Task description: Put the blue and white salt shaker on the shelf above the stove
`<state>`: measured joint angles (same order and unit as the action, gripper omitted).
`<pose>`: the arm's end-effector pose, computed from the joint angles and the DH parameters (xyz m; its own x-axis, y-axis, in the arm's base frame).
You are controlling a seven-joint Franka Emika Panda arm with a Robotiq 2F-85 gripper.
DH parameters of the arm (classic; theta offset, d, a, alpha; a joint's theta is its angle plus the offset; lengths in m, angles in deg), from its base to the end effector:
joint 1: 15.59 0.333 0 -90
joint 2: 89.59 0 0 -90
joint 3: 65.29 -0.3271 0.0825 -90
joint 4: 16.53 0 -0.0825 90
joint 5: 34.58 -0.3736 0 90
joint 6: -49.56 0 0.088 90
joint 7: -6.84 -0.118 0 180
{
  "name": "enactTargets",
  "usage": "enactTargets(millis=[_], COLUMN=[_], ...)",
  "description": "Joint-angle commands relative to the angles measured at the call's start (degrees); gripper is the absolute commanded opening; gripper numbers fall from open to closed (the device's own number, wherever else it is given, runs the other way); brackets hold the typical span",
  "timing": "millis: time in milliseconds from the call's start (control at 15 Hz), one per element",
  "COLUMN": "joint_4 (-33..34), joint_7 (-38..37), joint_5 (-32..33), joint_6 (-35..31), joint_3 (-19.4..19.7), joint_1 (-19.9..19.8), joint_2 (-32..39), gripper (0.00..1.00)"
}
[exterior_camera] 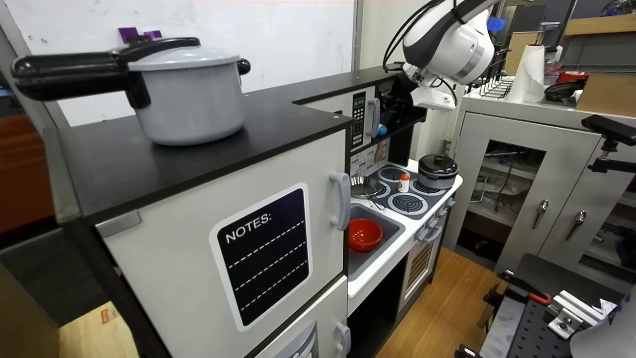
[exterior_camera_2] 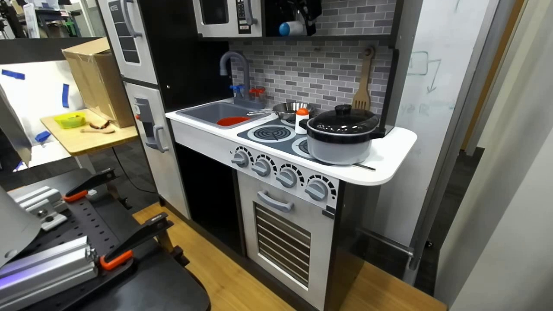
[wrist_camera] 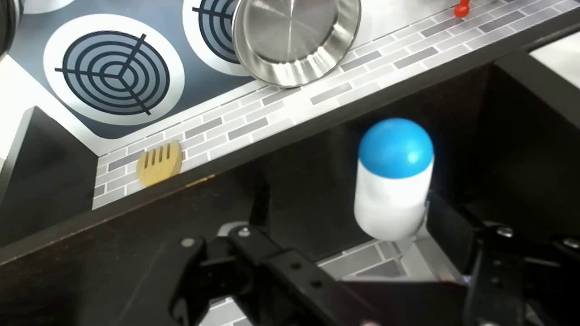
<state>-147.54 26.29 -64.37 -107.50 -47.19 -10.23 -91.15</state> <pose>0.5269 -0.1377 0.4203 0.8148 -0.3343 0.4737 -0.2415 -0.9385 -0.2469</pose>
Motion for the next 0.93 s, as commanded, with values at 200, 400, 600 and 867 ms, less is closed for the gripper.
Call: enactTargets(millis=[200, 400, 600, 867], joint_4=[-0.5, -2.8, -6.1, -11.1], joint_7=[1.3, 3.7, 4.3, 3.6], joint_5=[-0.7, -0.5, 0.9, 3.0], joint_6=[0.2, 0.1, -0.4, -0.4], joint_3=[0.0, 0.0, -0.1, -0.4], joint_1=[0.1, 0.2, 0.0, -0.8], joint_2=[-1.1, -4.5, -9.0, -14.9], gripper=[0.98, 1.00, 1.00, 1.00])
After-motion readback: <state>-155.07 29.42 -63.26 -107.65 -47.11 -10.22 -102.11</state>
